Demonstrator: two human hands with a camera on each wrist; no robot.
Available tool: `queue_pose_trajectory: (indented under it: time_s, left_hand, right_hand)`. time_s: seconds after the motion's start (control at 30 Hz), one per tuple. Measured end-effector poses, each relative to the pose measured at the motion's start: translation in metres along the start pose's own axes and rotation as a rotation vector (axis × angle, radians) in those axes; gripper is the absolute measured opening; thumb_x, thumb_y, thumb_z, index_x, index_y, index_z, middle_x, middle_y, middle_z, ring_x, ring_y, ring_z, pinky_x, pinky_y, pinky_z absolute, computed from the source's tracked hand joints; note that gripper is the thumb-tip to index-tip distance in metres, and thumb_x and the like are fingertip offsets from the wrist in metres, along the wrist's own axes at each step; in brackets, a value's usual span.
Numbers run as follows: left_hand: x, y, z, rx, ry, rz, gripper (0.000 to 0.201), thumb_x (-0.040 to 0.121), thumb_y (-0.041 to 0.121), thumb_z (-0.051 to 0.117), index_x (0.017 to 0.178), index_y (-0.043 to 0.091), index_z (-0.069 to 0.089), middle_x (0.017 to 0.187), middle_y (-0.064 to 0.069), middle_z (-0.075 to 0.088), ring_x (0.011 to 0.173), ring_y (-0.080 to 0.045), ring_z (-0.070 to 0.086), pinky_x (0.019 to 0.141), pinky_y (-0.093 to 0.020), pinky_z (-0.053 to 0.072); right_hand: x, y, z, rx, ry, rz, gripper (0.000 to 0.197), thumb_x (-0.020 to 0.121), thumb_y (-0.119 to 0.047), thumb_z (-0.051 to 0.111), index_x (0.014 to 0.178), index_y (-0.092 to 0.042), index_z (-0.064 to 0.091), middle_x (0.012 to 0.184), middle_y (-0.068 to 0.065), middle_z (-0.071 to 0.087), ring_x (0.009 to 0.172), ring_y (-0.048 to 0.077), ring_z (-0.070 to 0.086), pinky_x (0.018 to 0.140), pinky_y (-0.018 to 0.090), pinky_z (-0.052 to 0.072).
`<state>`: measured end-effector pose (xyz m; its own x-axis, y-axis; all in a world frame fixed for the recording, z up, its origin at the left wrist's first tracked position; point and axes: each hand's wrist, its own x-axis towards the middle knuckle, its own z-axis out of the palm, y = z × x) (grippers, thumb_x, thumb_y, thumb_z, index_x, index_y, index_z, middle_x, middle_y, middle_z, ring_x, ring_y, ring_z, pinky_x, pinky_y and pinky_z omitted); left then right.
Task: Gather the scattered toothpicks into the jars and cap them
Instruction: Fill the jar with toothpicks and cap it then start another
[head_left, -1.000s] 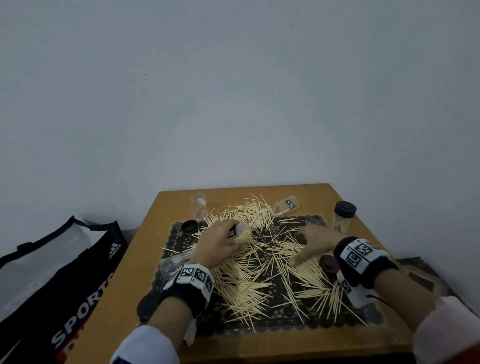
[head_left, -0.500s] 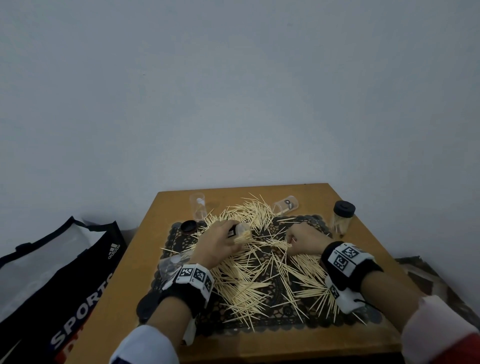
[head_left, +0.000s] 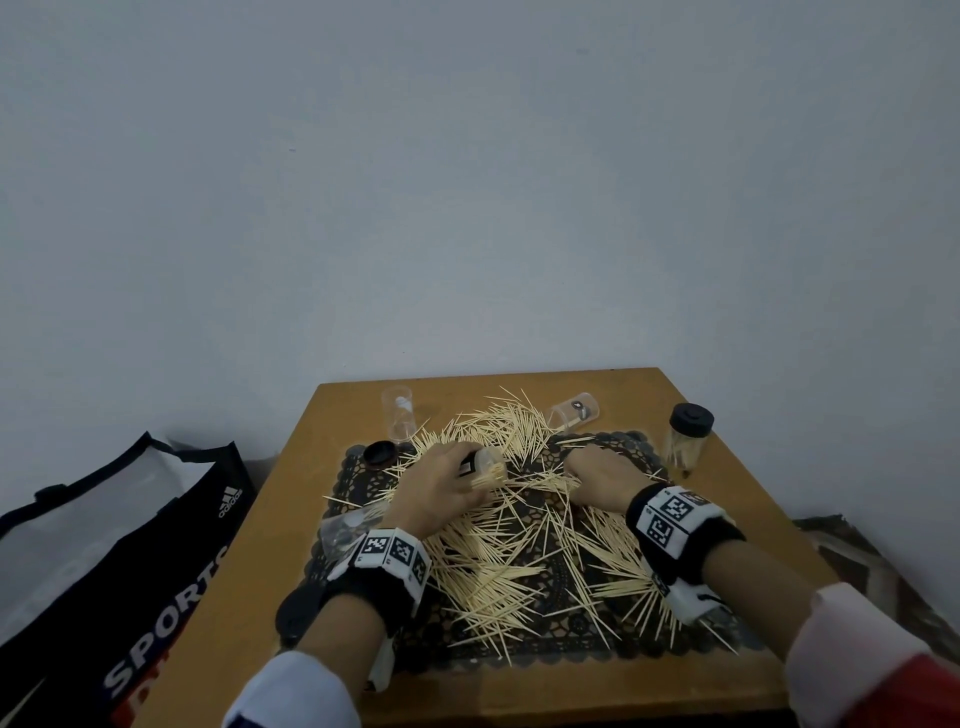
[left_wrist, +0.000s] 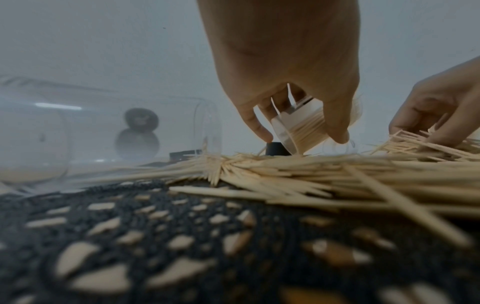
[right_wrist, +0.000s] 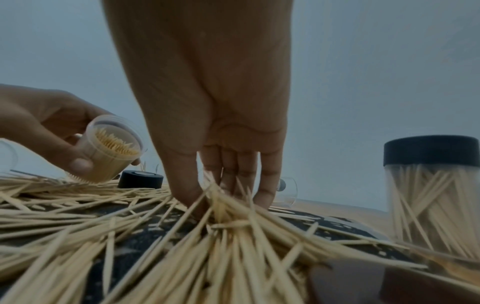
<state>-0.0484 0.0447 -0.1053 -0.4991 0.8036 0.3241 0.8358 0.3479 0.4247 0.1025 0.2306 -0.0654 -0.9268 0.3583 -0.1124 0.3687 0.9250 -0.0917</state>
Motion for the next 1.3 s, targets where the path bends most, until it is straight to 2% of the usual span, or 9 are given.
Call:
queue_pose_trajectory:
  time_s: [0.07,0.17,0.4,0.57,0.7,0.8,0.97,1.17,1.3]
  left_hand:
    - [0.0,0.001,0.0,-0.005,0.003,-0.001,0.056,0.08,0.039,0.076,0.129,0.021,0.054,0.118,0.006,0.061,0.107,-0.013,0.052,0.09,-0.033,0.045]
    - [-0.001,0.002,-0.001,-0.015,0.007,-0.005,0.056,0.08,0.039,0.076,0.129,0.021,0.055,0.118,0.005,0.061,0.106,-0.013,0.052,0.089,-0.032,0.045]
    - [-0.002,0.003,-0.002,-0.028,0.038,-0.016,0.056,0.079,0.043,0.076,0.127,0.022,0.055,0.115,0.006,0.061,0.103,-0.012,0.052,0.088,-0.034,0.047]
    - [-0.002,0.004,-0.003,-0.005,0.047,-0.037,0.056,0.08,0.046,0.075,0.127,0.023,0.055,0.116,0.006,0.061,0.103,-0.012,0.052,0.087,-0.033,0.047]
    - [-0.001,0.004,-0.003,0.006,0.031,-0.044,0.058,0.08,0.047,0.074,0.128,0.023,0.054,0.118,0.006,0.06,0.105,-0.011,0.052,0.088,-0.03,0.045]
    - [-0.001,0.004,-0.003,0.01,0.038,-0.043,0.058,0.08,0.048,0.074,0.128,0.022,0.054,0.118,0.006,0.06,0.105,-0.011,0.052,0.084,-0.027,0.042]
    - [0.0,0.002,-0.002,0.005,0.055,-0.045,0.057,0.08,0.053,0.072,0.126,0.025,0.055,0.115,0.008,0.06,0.102,-0.01,0.052,0.08,-0.026,0.041]
    - [0.0,0.0,-0.001,-0.003,0.04,-0.036,0.059,0.079,0.059,0.069,0.125,0.027,0.054,0.113,0.01,0.06,0.101,-0.01,0.053,0.082,-0.031,0.047]
    - [-0.001,0.002,-0.002,-0.003,0.04,-0.029,0.056,0.08,0.056,0.07,0.125,0.027,0.055,0.112,0.011,0.06,0.099,-0.009,0.052,0.08,-0.03,0.045]
  right_hand:
    - [0.002,-0.001,0.001,0.005,0.019,0.006,0.009,0.091,-0.018,0.06,0.089,-0.013,0.053,0.089,0.002,0.053,0.086,0.022,0.053,0.062,0.027,0.035]
    - [0.005,-0.002,-0.002,0.075,0.007,0.021,0.031,0.089,-0.02,0.064,0.068,-0.018,0.042,0.074,-0.001,0.047,0.071,0.019,0.048,0.054,0.027,0.031]
    - [0.004,-0.006,-0.015,0.247,0.05,0.024,0.035,0.091,-0.018,0.064,0.064,-0.016,0.042,0.064,-0.004,0.048,0.054,0.006,0.042,0.049,0.022,0.028]
    - [0.008,-0.009,-0.017,0.47,0.06,-0.018,0.04,0.09,-0.013,0.064,0.059,-0.017,0.04,0.062,-0.002,0.048,0.064,0.022,0.058,0.054,0.023,0.038]
    - [0.008,-0.014,-0.02,0.58,0.088,-0.056,0.038,0.091,-0.011,0.063,0.059,-0.019,0.044,0.064,0.0,0.051,0.049,0.008,0.038,0.05,0.019,0.032]
    - [0.007,-0.019,-0.023,0.651,0.084,-0.081,0.034,0.091,-0.01,0.062,0.062,-0.019,0.049,0.067,0.001,0.055,0.048,0.007,0.038,0.045,0.014,0.031]
    - [0.008,-0.026,-0.025,0.591,0.028,-0.13,0.024,0.092,-0.009,0.062,0.069,-0.015,0.058,0.068,0.0,0.057,0.045,-0.001,0.041,0.044,0.01,0.032]
    - [0.011,-0.03,-0.023,0.456,0.062,-0.136,0.033,0.092,-0.012,0.063,0.062,-0.024,0.055,0.063,-0.001,0.058,0.052,0.01,0.048,0.055,0.025,0.039]
    - [0.006,-0.038,-0.029,0.216,0.119,-0.176,0.018,0.095,-0.014,0.058,0.079,-0.019,0.064,0.068,-0.008,0.054,0.061,0.008,0.049,0.052,0.02,0.03]
